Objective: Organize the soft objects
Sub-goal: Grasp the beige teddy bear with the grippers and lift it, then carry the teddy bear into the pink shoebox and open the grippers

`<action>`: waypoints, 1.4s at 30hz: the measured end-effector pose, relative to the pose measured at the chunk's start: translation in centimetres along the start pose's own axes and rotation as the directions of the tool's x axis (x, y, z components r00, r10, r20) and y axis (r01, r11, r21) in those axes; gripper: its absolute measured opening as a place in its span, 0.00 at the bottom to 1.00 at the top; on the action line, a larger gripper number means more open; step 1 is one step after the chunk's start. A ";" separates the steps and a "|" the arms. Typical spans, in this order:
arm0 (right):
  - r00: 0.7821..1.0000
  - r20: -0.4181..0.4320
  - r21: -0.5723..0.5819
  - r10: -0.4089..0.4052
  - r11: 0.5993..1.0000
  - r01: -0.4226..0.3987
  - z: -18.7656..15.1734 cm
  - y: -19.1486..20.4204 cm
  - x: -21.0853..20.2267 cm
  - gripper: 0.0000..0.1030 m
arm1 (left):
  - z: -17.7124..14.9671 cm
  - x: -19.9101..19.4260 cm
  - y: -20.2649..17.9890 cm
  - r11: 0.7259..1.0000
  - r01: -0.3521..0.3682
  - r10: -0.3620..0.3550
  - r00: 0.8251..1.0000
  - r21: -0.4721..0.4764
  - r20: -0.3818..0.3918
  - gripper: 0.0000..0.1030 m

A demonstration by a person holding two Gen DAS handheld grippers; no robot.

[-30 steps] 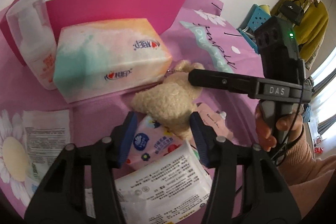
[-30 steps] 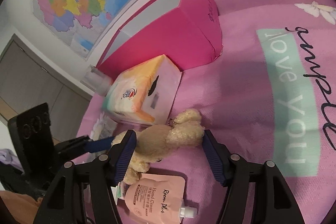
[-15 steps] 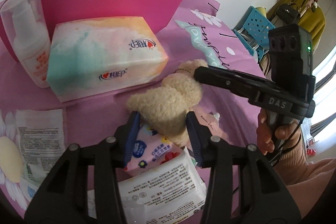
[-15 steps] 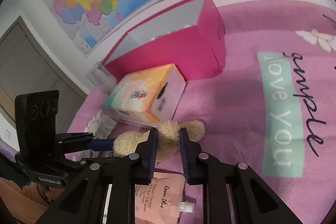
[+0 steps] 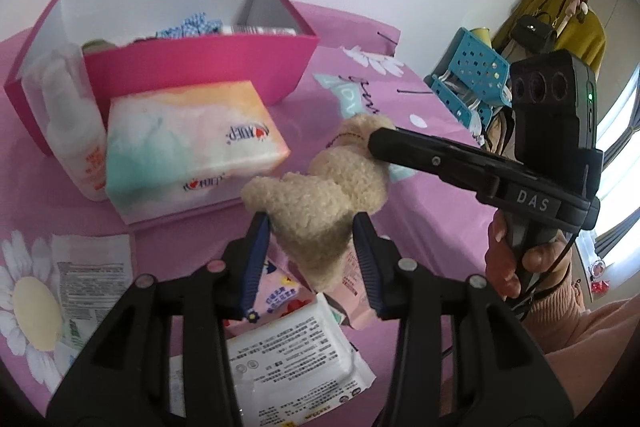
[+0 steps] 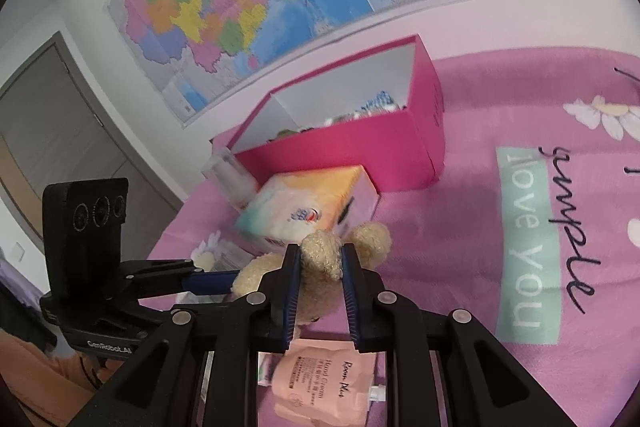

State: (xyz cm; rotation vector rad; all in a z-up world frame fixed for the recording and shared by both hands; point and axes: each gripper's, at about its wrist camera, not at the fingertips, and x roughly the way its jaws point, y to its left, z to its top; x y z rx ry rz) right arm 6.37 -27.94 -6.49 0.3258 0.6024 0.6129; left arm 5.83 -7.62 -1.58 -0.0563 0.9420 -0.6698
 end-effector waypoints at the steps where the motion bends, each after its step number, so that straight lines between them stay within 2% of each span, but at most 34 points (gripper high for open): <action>1: 1.000 0.007 -0.005 0.004 1.000 -0.004 0.2 0.3 -0.2 0.19 | 0.2 -0.4 -0.1 1.000 0.002 -0.002 1.000 0.001 0.012 0.44; 8: 0.997 0.066 -0.057 0.034 0.998 -0.030 2.3 2.1 -1.7 0.19 | 2.5 -2.9 -0.7 0.999 -0.034 0.030 0.995 0.036 0.094 0.44; 14: 0.992 0.119 -0.110 0.043 0.994 -0.029 5.8 3.3 -1.6 0.19 | 6.3 -4.1 -0.2 0.993 -0.107 0.097 0.981 0.055 0.166 0.44; 19: 0.987 0.152 -0.134 0.057 0.990 -0.037 9.0 3.5 -0.8 0.19 | 9.2 -4.0 0.8 0.988 -0.146 0.134 0.972 0.049 0.195 0.44; 24: 0.987 0.158 -0.136 0.040 0.990 -0.019 11.8 3.0 1.1 0.19 | 11.9 -2.6 2.5 0.984 -0.177 0.172 0.967 0.015 0.187 0.44; 32: 0.989 0.150 -0.122 0.014 0.993 0.004 14.9 1.4 4.4 0.19 | 14.7 -0.1 3.5 0.962 -0.272 0.264 0.946 0.018 0.186 0.44; 42: 0.994 0.106 -0.067 -0.013 0.998 0.020 16.4 -1.5 7.8 0.19 | 16.2 3.0 5.3 0.955 -0.296 0.296 0.944 -0.019 0.145 0.44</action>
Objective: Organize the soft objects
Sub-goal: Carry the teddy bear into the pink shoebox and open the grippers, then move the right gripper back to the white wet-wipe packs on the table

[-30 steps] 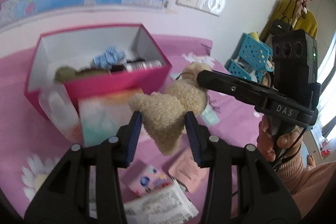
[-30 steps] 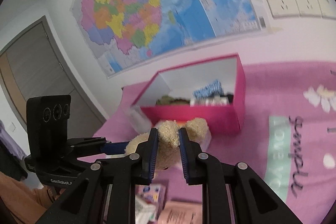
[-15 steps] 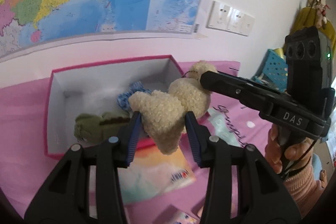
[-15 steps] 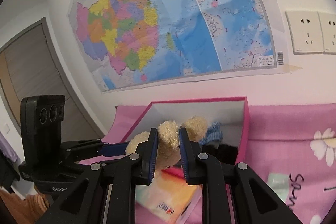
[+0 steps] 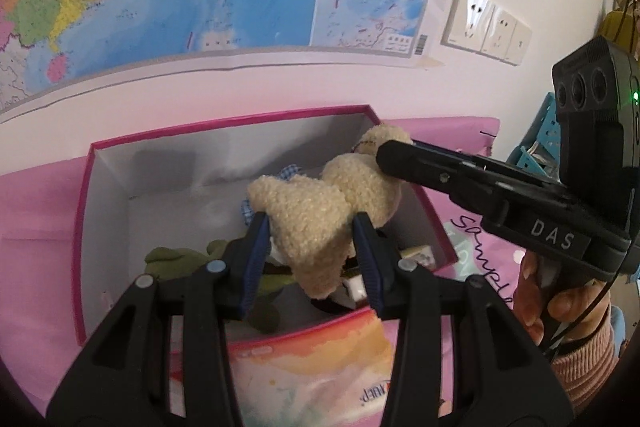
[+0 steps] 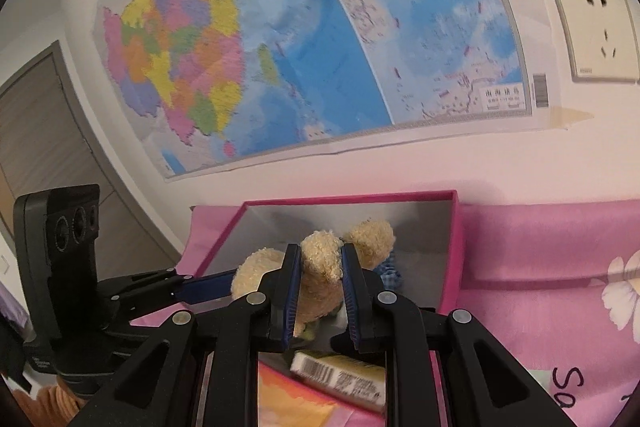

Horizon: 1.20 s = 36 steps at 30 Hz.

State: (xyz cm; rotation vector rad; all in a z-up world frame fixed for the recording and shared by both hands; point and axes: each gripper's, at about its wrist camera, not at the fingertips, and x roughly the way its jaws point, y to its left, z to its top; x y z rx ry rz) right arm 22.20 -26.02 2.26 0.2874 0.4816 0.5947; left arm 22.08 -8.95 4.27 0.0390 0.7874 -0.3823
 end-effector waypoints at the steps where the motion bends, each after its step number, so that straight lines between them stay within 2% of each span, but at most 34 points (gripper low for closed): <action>1: 1.000 -0.008 0.003 -0.005 1.000 0.005 0.0 -0.3 0.4 0.19 | 0.0 0.3 0.0 1.000 -0.007 0.007 1.000 0.000 -0.004 0.44; 6: 0.998 -0.038 -0.001 -0.042 0.999 0.042 -0.1 -0.9 2.0 0.19 | 0.1 1.8 -0.3 0.999 -0.045 0.045 0.999 0.006 -0.023 0.44; 13: 0.987 -0.073 -0.042 -0.141 0.990 0.138 -0.6 -1.1 3.6 0.28 | -0.1 2.2 -0.3 0.995 -0.096 0.096 0.995 0.012 -0.020 0.44; 16: 0.986 -0.068 -0.038 -0.154 0.988 0.151 -0.9 -1.3 3.2 0.30 | -0.6 1.3 -0.5 0.995 -0.101 0.101 0.995 0.027 0.011 0.44; 19: 0.984 -0.051 -0.045 -0.172 0.984 0.170 -1.2 -1.2 2.5 0.40 | -1.0 0.2 -0.7 0.995 -0.098 0.096 0.995 0.038 0.041 0.44; 20: 0.983 -0.044 -0.050 -0.177 0.983 0.175 -1.4 -1.1 2.0 0.41 | -1.2 -0.3 -0.8 0.995 -0.094 0.092 0.994 0.038 0.052 0.45; 25: 0.988 -0.027 -0.062 -0.149 0.987 0.147 -2.2 -0.3 -0.3 0.41 | -2.5 -2.9 -0.9 0.995 -0.091 0.086 0.991 0.043 0.104 0.47; 27: 0.991 -0.021 -0.070 -0.132 0.989 0.130 -2.6 0.0 -1.4 0.41 | -3.1 -3.9 -1.1 0.994 -0.097 0.090 0.989 0.048 0.121 0.53; 29: 0.994 -0.015 -0.074 -0.111 0.991 0.110 -3.1 0.6 -2.5 0.42 | -3.7 -4.9 -1.3 0.993 -0.102 0.094 0.986 0.054 0.141 0.55; 36: 0.999 -0.017 -0.080 -0.052 0.996 0.051 -5.2 2.3 -5.8 0.48 | -5.9 -7.4 -2.2 0.989 -0.129 0.117 0.980 0.072 0.159 0.56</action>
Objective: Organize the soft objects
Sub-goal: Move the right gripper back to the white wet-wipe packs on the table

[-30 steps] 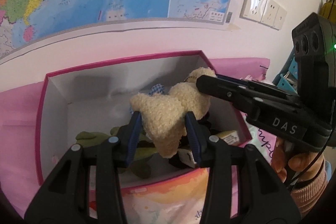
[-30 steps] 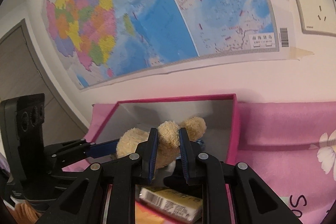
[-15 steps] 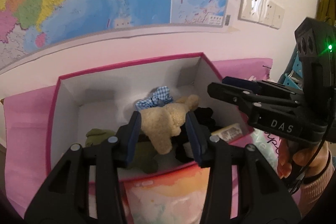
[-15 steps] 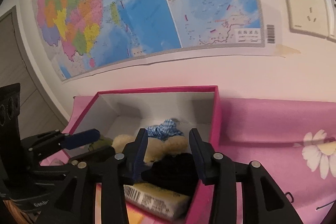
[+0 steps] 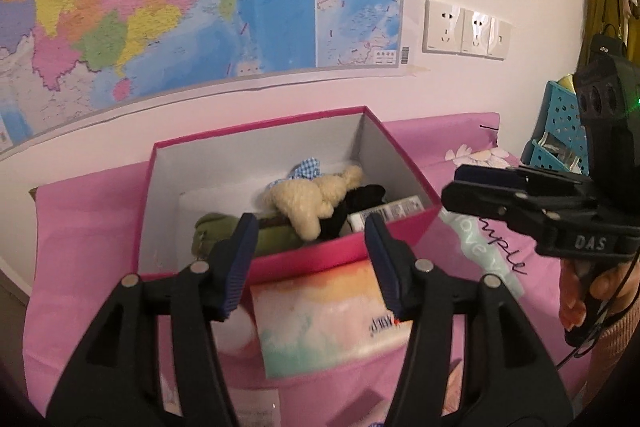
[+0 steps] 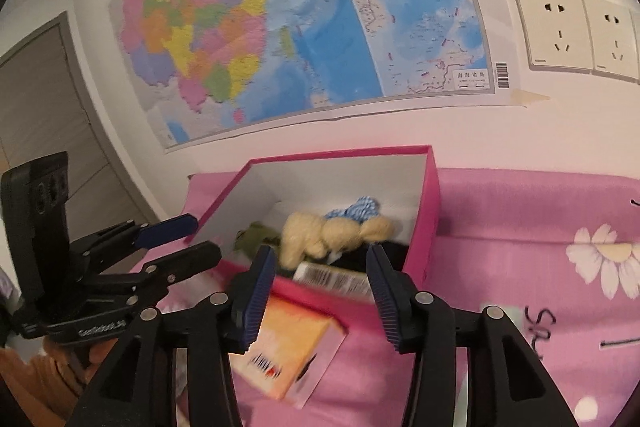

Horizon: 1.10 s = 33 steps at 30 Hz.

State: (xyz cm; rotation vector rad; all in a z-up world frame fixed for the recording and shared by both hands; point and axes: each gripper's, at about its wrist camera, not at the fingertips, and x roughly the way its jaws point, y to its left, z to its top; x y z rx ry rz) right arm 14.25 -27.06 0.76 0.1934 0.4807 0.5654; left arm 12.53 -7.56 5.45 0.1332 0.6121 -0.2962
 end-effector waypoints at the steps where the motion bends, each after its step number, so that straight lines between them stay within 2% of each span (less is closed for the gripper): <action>1: 1.000 -0.005 -0.004 0.008 1.000 -0.008 -0.3 0.3 -0.3 0.48 | -0.3 -0.3 -0.1 1.000 -0.004 0.004 1.000 0.000 0.000 0.56; 7: 0.999 -0.036 -0.015 0.034 0.999 -0.035 -2.7 2.1 -1.8 0.49 | -2.1 -1.6 -0.4 1.000 -0.019 0.019 1.000 0.000 -0.017 0.56; 16: 0.993 -0.102 0.023 0.057 0.998 -0.055 -6.2 2.5 -2.3 0.50 | -4.2 -2.5 -0.1 1.000 -0.021 0.020 0.999 -0.020 -0.044 0.56; 27: 0.972 -0.228 0.107 0.063 0.993 -0.039 -11.0 1.6 -1.4 0.50 | -8.5 -3.0 1.2 0.998 0.036 -0.043 0.989 -0.050 -0.141 0.56; 30: 0.968 -0.245 0.131 0.062 0.991 -0.030 -11.8 1.2 -0.8 0.50 | -9.6 -2.7 1.6 0.998 0.032 -0.040 0.985 -0.053 -0.168 0.56; 33: 0.965 -0.251 0.139 0.072 0.990 -0.038 -12.0 1.3 -0.4 0.50 | -10.5 -2.7 2.3 0.995 0.058 -0.072 0.980 -0.076 -0.188 0.56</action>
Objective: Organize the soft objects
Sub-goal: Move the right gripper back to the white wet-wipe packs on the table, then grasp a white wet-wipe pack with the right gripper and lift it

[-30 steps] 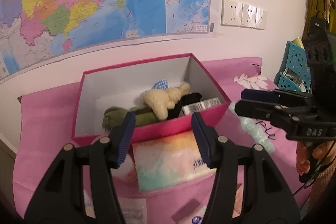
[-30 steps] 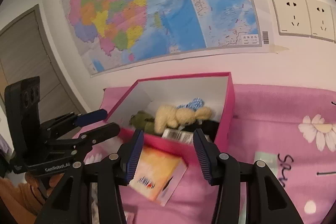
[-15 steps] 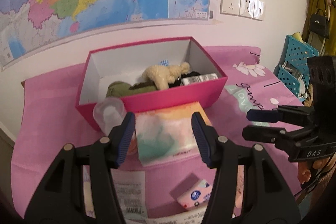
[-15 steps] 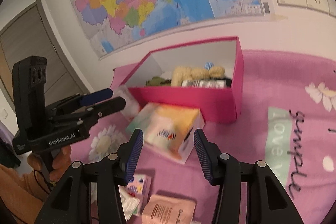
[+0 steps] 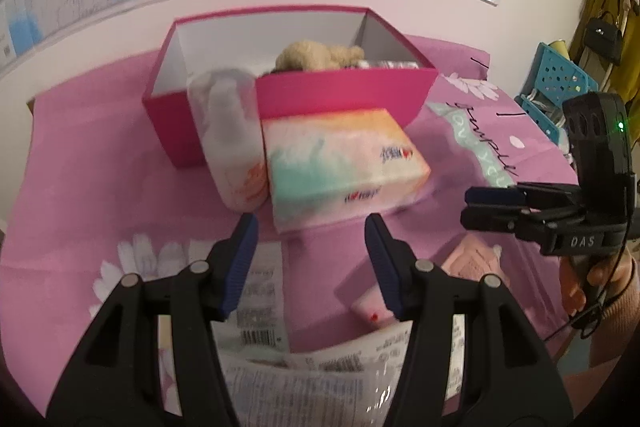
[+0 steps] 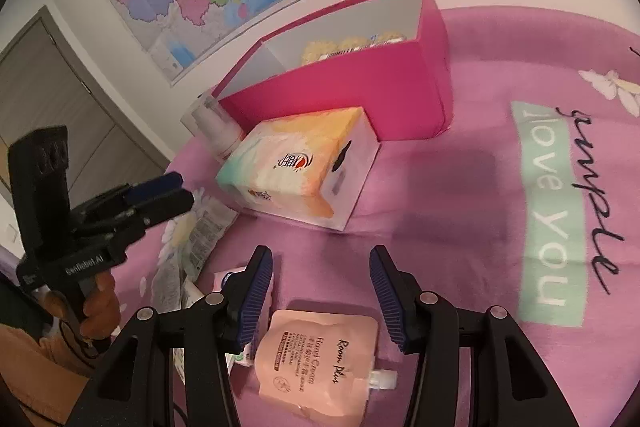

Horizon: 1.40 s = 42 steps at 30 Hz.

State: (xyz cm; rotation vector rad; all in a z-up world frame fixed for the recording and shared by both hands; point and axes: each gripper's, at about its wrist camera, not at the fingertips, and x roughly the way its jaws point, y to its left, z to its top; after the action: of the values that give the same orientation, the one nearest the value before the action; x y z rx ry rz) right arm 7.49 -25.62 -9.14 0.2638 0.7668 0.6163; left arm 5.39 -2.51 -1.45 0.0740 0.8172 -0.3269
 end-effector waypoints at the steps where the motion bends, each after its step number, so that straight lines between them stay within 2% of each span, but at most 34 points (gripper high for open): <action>1: 1.000 -0.003 -0.002 0.003 1.000 -0.003 0.0 0.2 0.1 0.50 | -0.5 -0.1 0.2 1.000 0.009 -0.009 1.000 -0.001 -0.003 0.56; 8: 0.999 -0.026 -0.006 0.039 0.999 -0.039 -0.9 0.7 0.0 0.50 | -2.8 -0.5 0.6 0.996 0.091 -0.092 0.994 -0.010 -0.052 0.56; 13: 0.992 -0.071 -0.031 0.100 0.994 -0.102 -1.6 2.2 0.2 0.50 | -4.0 -1.3 0.8 0.993 0.119 -0.120 0.990 -0.011 -0.070 0.56; 18: 0.975 -0.151 -0.086 0.162 0.981 -0.176 -3.7 4.7 0.0 0.50 | -4.9 -2.0 1.6 0.991 0.133 -0.135 0.988 -0.032 -0.077 0.56; 25: 0.945 -0.254 -0.067 0.207 0.971 -0.231 -6.4 6.5 1.3 0.49 | -5.7 -1.6 2.1 0.988 0.133 -0.140 0.986 -0.073 -0.092 0.56; 28: 0.946 -0.248 -0.056 0.207 0.972 -0.228 -6.6 6.7 2.0 0.29 | -5.7 -1.7 1.9 0.989 0.131 -0.137 0.987 -0.068 -0.089 0.56; 30: 0.950 -0.233 -0.046 0.207 0.974 -0.224 -6.6 6.6 1.7 0.26 | -5.5 -1.9 2.0 0.989 0.133 -0.139 0.987 -0.069 -0.084 0.56; 32: 0.959 -0.197 -0.044 0.204 0.975 -0.216 -6.2 6.3 0.7 0.12 | -5.5 -2.0 2.1 0.988 0.135 -0.141 0.987 -0.072 -0.080 0.56; 34: 0.968 -0.154 -0.040 0.199 0.978 -0.207 -5.6 6.1 -0.1 0.07 | -5.4 -2.0 2.3 0.987 0.140 -0.146 0.986 -0.082 -0.078 0.56; 35: 0.977 -0.121 -0.050 0.177 0.982 -0.184 -5.1 5.8 -0.8 0.06 | -5.4 -2.0 2.3 0.986 0.143 -0.149 0.986 -0.084 -0.076 0.56; 38: 0.984 -0.055 -0.028 0.172 0.984 -0.174 -4.0 4.6 -2.1 0.05 | -5.5 -1.8 2.3 0.987 0.138 -0.145 0.986 -0.082 -0.084 0.56; 40: 0.983 -0.050 -0.006 0.177 0.984 -0.178 -3.7 3.9 -2.3 0.08 | -5.7 -1.7 2.4 0.987 0.137 -0.145 0.985 -0.083 -0.096 0.56; 42: 0.982 -0.088 0.003 0.169 0.985 -0.170 -4.1 3.9 -1.6 0.15 | -5.9 -1.5 2.4 0.987 0.134 -0.143 0.984 -0.085 -0.105 0.56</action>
State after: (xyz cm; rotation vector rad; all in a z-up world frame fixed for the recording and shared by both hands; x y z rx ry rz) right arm 2.02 -23.51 -9.38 0.3016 0.8330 0.7949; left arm 1.06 1.31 -4.52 -0.0384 0.9465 -0.4244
